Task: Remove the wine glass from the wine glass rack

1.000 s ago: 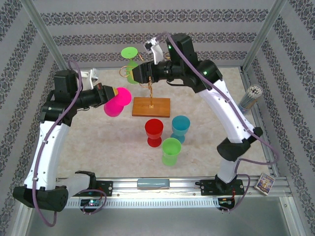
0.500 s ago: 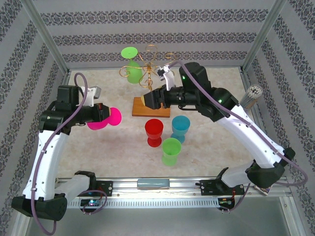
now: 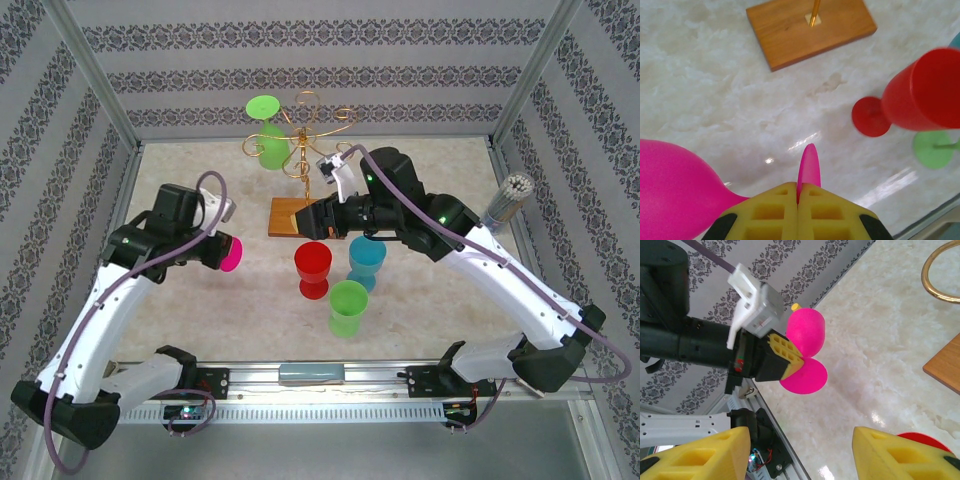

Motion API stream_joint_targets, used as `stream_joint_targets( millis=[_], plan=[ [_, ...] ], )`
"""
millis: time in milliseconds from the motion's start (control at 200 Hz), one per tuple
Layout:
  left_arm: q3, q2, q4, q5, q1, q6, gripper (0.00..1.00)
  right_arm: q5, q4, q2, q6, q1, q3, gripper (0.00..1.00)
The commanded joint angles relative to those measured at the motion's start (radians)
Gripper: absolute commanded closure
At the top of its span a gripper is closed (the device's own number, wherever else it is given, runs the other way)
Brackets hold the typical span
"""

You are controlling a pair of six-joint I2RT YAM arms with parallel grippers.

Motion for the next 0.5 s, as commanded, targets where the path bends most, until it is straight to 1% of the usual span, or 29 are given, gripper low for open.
stream_joint_targets(
  millis=[0, 100, 370, 495],
  plan=[
    [-0.029, 0.004, 0.026, -0.182, -0.08, 0.097, 1.0, 0.001, 0.034, -0.039, 0.005, -0.004, 0.006, 0.42],
    [-0.059, 0.006, 0.03, -0.289, -0.161, 0.132, 1.0, -0.026, 0.023, -0.044, 0.008, -0.028, 0.032, 0.42],
    [-0.135, -0.046, 0.057, -0.437, -0.253, 0.202, 1.0, -0.101, 0.006, -0.099, 0.024, -0.135, 0.075, 0.41],
    [-0.181, -0.047, 0.076, -0.559, -0.342, 0.255, 1.0, -0.141, -0.008, -0.085, 0.021, -0.166, 0.106, 0.4]
  ],
)
